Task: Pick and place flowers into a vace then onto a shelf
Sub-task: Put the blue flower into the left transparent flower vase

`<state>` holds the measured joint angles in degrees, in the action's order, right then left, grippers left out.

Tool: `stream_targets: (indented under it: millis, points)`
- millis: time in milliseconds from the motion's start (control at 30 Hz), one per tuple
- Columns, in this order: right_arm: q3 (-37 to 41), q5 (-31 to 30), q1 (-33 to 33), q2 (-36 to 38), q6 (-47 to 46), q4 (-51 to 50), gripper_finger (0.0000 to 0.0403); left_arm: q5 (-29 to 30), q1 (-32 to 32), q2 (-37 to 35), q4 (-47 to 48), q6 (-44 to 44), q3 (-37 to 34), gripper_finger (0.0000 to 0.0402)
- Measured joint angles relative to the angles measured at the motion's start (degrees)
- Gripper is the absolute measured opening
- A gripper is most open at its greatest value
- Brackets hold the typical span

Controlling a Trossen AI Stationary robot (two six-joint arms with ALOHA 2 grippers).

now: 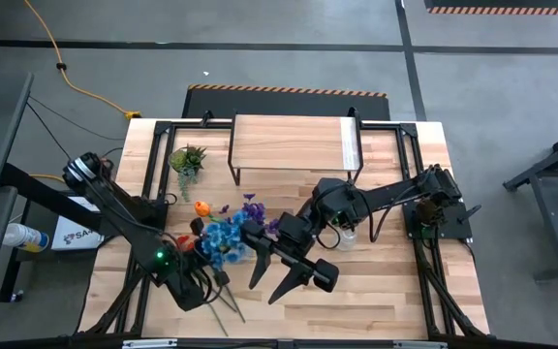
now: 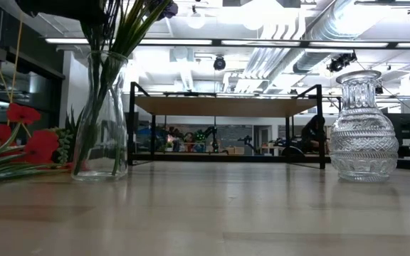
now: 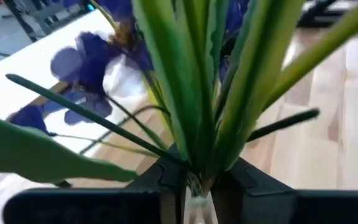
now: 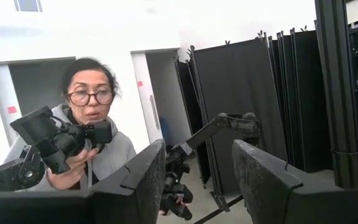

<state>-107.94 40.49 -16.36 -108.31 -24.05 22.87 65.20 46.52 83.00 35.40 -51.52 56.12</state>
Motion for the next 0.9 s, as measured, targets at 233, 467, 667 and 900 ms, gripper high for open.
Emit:
stream_targets:
  millis: [233, 467, 667, 900]
  points:
    - [0.0, 0.0, 0.0, 0.0, 0.1, 0.0, 0.0173, -6.3, 0.0, -0.5, 1.2, 0.0, 0.0, 0.0083]
    - [0.0, 0.0, 0.0, 0.0, 0.1, 0.0, 0.0178, -7.8, 0.0, -1.2, 1.5, 0.0, 0.0, 0.0084]
    - [0.0, 0.0, 0.0, 0.0, 0.1, 0.0, 0.0177, -7.7, 0.0, -4.0, 2.1, 0.2, 0.0, 0.0086]
    - [0.0, 0.0, 0.0, 0.0, 0.1, 0.0, 0.0173, -7.7, 0.0, -6.1, 2.2, 2.1, 0.0, 0.0087]
